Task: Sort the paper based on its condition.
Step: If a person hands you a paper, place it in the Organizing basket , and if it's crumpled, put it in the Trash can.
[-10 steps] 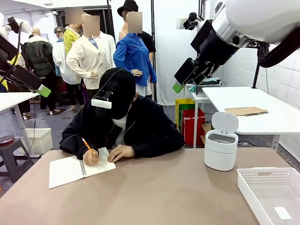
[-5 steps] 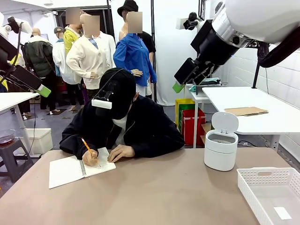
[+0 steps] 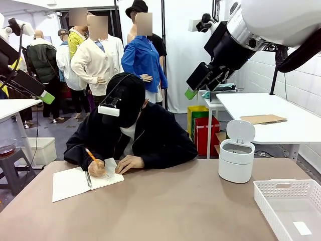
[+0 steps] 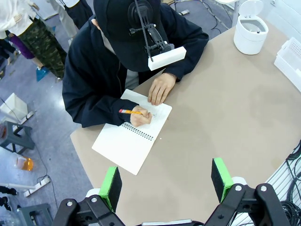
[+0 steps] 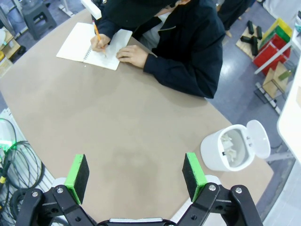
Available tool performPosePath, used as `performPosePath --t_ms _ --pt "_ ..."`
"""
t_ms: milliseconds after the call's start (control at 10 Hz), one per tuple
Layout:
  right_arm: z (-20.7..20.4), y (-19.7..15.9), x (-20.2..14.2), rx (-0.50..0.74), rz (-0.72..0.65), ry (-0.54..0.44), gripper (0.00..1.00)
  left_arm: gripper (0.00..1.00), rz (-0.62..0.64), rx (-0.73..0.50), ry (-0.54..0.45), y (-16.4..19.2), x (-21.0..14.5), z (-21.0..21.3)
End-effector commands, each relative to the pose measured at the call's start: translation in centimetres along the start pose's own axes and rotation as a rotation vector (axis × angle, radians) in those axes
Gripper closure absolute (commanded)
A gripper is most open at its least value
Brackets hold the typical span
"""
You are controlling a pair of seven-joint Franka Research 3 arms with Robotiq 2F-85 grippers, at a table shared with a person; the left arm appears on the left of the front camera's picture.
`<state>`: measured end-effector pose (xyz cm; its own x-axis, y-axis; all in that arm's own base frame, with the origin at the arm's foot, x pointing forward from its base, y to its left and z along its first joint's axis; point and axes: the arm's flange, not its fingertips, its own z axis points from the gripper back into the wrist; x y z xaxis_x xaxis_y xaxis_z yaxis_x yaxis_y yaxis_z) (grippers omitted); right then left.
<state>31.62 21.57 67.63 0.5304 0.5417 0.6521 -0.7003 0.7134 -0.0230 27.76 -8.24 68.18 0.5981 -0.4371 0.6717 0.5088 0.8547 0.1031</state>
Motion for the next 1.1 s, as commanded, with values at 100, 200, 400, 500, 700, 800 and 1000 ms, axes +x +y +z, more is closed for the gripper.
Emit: performPosePath --t_ms 100,200,400,500,700,800,1000 --pt "-0.17 0.04 0.24 0.002 0.0 0.004 0.0 0.0 0.004 0.0 0.001 0.19 -0.06 -0.02" --pt "-0.17 0.04 0.24 0.002 0.0 0.004 0.0 0.0 0.004 0.0 0.001 0.19 -0.06 -0.02" --pt "-0.17 0.04 0.24 0.002 0.0 0.004 0.0 0.0 0.004 0.0 0.001 0.19 -0.06 -0.02" --pt "-0.17 0.04 0.24 0.002 0.0 0.004 0.0 0.0 0.004 0.0 0.001 0.19 -0.06 -0.02" --pt "-0.17 0.04 0.24 0.002 0.0 0.004 0.0 0.0 0.004 0.0 0.001 0.19 -0.06 -0.02" --pt "-0.17 0.04 0.24 0.002 0.0 0.004 0.0 0.0 0.004 0.0 0.001 0.19 -0.06 -0.02" --pt "-0.17 0.04 0.24 0.002 0.0 0.004 0.0 0.0 0.004 0.0 0.001 0.19 -0.06 -0.02"
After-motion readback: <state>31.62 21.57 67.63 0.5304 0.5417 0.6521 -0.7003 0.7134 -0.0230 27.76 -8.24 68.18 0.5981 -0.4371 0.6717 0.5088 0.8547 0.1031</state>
